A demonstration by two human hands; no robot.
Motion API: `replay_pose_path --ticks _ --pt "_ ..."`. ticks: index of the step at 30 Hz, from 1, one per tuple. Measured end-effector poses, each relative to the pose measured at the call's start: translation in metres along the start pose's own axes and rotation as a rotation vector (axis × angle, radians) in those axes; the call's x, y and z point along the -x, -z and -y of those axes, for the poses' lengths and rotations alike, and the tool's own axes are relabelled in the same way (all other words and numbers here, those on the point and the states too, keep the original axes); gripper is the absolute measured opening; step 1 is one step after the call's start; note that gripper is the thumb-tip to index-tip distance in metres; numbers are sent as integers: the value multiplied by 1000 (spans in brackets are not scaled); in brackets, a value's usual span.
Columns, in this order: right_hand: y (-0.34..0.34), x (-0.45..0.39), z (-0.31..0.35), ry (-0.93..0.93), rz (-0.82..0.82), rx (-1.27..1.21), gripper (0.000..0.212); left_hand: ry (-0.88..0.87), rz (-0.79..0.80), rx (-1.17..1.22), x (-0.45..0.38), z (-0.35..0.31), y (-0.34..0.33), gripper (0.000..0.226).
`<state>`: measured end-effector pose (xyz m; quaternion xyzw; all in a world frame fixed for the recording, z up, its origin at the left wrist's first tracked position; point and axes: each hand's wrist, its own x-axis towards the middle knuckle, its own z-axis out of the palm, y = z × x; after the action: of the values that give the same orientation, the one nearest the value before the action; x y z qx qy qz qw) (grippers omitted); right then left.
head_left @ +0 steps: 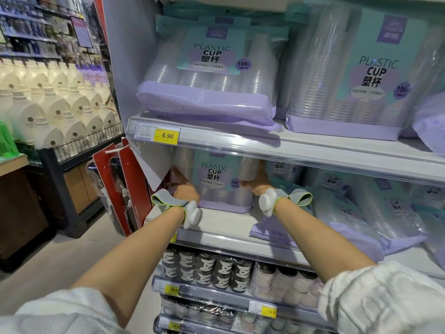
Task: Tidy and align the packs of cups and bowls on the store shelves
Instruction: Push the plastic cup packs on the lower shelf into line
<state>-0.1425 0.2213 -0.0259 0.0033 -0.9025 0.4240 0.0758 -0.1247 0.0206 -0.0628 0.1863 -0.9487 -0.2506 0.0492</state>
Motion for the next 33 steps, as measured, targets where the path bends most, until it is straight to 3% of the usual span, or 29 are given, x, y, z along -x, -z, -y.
replay_pose_path --ticks 2,5,10,13,18,22,25,33 --pt "3 -1 -1 5 11 9 96 65 -44 35 5 -11 -2 54" --pt "5 0 -2 -6 26 6 103 119 -15 3 4 -13 0 85" --pt "18 3 -12 -70 12 25 111 103 92 -132 15 -7 15 57" --pt "36 10 -19 -148 4 -39 112 104 92 -53 21 -4 15 60" --pt "65 14 -25 -126 -84 -37 71 -11 174 -17 27 -11 13 51" --pt "100 32 -37 -117 -100 110 32 -202 362 -145 52 -42 14 27" --pt "123 51 -56 -159 -127 142 43 -295 399 -65 69 -58 0 38" --pt "192 97 -91 -331 -223 220 37 -357 432 58 106 -97 -29 56"
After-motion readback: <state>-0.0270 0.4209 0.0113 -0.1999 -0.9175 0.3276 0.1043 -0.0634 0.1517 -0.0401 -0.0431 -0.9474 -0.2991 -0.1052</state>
